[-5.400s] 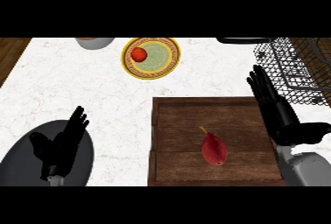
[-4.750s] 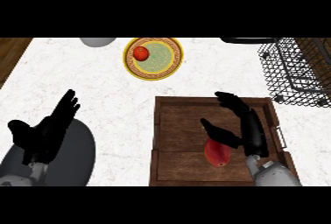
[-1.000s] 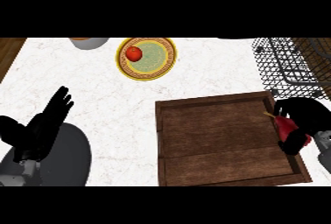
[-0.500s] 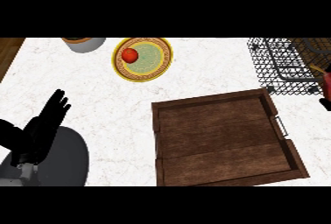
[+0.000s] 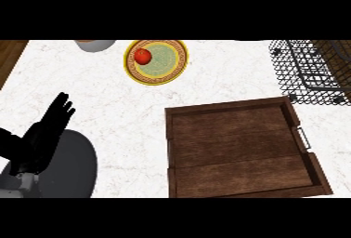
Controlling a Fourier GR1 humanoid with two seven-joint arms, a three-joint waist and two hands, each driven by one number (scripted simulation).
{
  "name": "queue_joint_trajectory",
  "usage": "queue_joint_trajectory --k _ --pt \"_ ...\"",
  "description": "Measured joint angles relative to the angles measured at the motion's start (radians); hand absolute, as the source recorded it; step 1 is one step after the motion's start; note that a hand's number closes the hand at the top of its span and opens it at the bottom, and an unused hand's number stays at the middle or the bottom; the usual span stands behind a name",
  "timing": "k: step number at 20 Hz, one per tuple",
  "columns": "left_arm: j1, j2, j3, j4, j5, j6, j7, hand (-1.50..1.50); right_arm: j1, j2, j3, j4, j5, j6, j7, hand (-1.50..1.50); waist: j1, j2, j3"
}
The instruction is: Pick the pear from the tray and place it in the tiered basket
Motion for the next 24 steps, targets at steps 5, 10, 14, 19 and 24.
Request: queue_joint_trajectory --k 5,10,14,19,24 --pt "-0.018 -0.008 -0.026 -0.003 -0.009 -0.016 0.002 0.00 0.001 -0.085 -0.074 0.187 -0.052 0.174 -0.245 1.50 0.046 0.007 -0.008" --pt "-0.052 -0.020 -0.052 0.007 -0.021 -0.031 0.010 0.00 -0.056 -0.123 -0.071 0.341 -0.014 0.215 -0.332 1.50 0.092 0.010 -0.013" --pt "-0.079 -0.018 -0.053 0.022 -0.022 -0.045 0.027 0.00 -0.140 -0.108 -0.041 0.422 0.028 0.222 -0.335 1.50 0.111 0.010 -0.015" --pt "-0.088 -0.024 -0.054 0.010 -0.037 -0.036 0.044 0.00 -0.251 -0.074 -0.001 0.497 0.087 0.230 -0.316 1.50 0.112 0.005 -0.017" --pt "-0.084 -0.041 -0.059 0.010 -0.051 -0.032 0.046 0.00 -0.355 -0.019 0.045 0.566 0.160 0.225 -0.297 1.50 0.110 0.004 -0.018"
